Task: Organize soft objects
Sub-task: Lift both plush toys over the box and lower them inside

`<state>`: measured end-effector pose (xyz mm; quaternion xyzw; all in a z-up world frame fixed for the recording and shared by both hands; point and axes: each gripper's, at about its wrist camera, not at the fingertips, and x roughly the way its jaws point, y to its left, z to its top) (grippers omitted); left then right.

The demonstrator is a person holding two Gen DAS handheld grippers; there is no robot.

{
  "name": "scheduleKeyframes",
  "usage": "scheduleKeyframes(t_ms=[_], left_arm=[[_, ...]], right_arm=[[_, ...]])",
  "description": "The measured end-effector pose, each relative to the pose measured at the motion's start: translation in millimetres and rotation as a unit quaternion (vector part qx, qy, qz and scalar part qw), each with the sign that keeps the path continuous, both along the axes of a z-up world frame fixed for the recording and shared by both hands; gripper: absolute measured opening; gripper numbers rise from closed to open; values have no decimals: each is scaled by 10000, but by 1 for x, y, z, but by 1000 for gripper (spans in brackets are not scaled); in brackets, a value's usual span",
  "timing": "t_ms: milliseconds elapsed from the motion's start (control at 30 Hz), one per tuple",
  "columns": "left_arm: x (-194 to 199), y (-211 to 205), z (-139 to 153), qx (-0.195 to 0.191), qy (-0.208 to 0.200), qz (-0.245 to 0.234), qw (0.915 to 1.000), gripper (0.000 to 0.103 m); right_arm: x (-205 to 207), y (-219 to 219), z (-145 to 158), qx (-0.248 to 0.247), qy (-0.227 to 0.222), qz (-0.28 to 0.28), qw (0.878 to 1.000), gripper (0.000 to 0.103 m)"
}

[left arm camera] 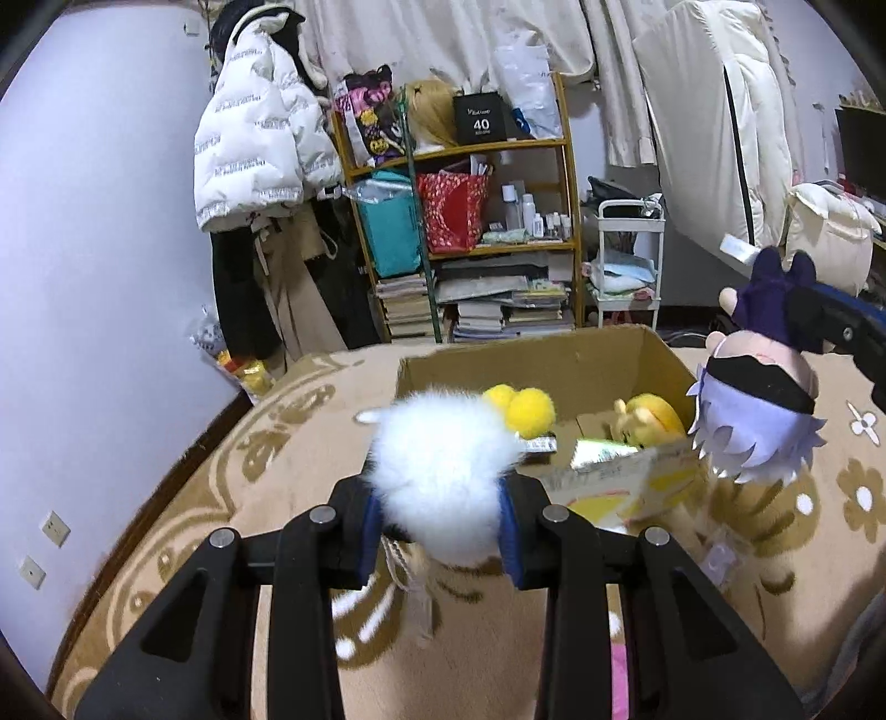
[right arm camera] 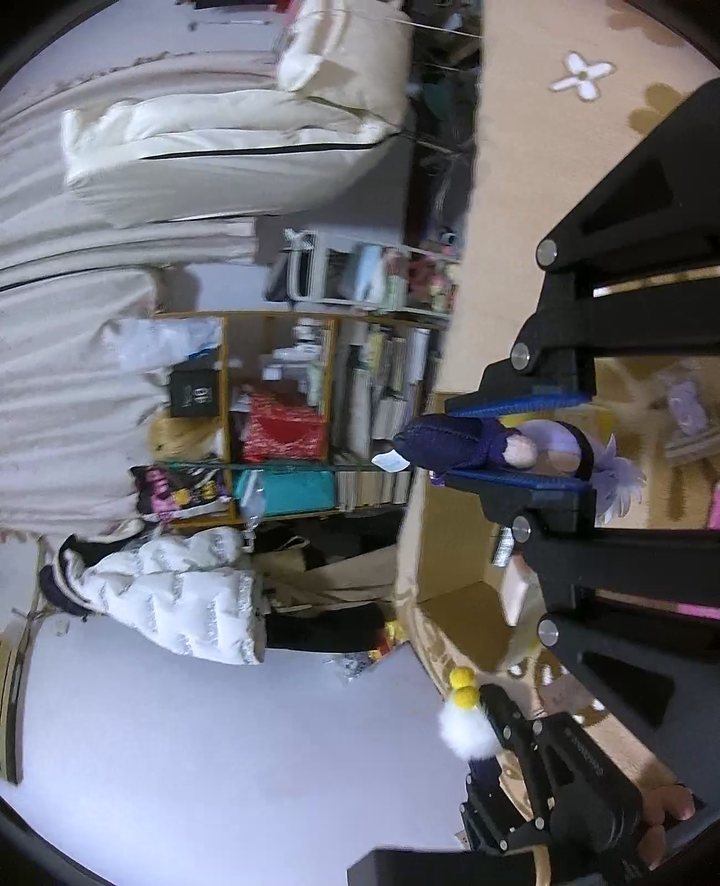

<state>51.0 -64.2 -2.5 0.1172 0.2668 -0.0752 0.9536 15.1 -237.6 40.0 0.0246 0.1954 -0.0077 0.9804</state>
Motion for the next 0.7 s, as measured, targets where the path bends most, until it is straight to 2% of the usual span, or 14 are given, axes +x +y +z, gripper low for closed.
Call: scheduleKeyframes(t_ms=[133, 300, 700], left_arm=[[10, 1, 6, -89, -65, -31, 9999, 33], [18, -2, 13, 100, -318, -119, 9994, 33], [43, -8, 10, 13, -320, -157, 9994, 33]], right_arm=[[7, 7, 3, -163, -88, 7, 9998, 19], [18, 10, 2, -237, -99, 39, 9997, 19], [42, 8, 1, -222, -20, 116, 9997, 19]])
